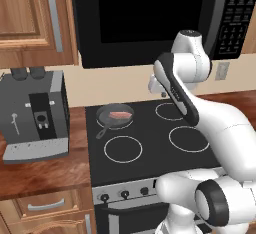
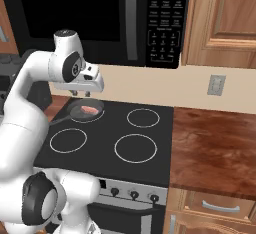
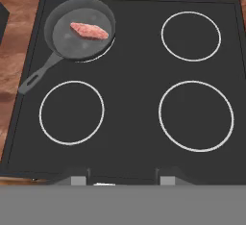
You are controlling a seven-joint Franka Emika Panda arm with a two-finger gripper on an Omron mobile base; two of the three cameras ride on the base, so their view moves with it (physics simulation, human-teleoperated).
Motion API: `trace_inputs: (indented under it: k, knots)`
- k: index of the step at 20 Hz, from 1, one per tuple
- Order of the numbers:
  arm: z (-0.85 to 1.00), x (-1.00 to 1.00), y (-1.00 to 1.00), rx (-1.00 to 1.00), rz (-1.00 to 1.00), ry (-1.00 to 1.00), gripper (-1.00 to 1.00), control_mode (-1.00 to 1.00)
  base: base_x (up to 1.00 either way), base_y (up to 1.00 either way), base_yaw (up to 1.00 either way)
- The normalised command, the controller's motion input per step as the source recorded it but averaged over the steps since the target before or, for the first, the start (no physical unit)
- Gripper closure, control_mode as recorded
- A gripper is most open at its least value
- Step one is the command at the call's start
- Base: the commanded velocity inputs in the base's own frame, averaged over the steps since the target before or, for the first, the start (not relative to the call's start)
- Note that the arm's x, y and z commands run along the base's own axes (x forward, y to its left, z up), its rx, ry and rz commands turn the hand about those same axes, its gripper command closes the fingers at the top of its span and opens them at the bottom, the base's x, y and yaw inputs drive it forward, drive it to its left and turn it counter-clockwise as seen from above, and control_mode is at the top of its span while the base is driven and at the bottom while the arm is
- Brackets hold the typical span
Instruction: Pick up the pan with the steak in it and place it on the dining table. Then place the steak on the plate.
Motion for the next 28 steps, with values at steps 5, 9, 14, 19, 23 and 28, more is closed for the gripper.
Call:
trace_inputs:
  k: [5,9,14,19,23,28]
  knots:
    - [-0.01,-0.18,0.11,-0.01,0.00,-0.01,-1.00,-1.00,0.00,0.00,0.00]
    - [-0.05,-0.54,0.36,-0.04,0.00,-0.06,-1.00,-1.00,0.00,0.00,0.00]
    - [-0.10,-0.72,0.41,-0.05,0.00,-0.09,-1.00,-1.00,0.00,0.00,0.00]
    - [-0.09,-0.66,0.40,-0.02,0.00,-0.10,-1.00,-1.00,0.00,0.00,0.00]
    - [-0.12,-0.22,0.43,0.00,-0.01,-0.04,-1.00,-1.00,0.00,0.00,0.00]
    - [-0.20,0.09,0.51,0.01,-0.11,0.00,-1.00,-1.00,0.00,0.00,0.00]
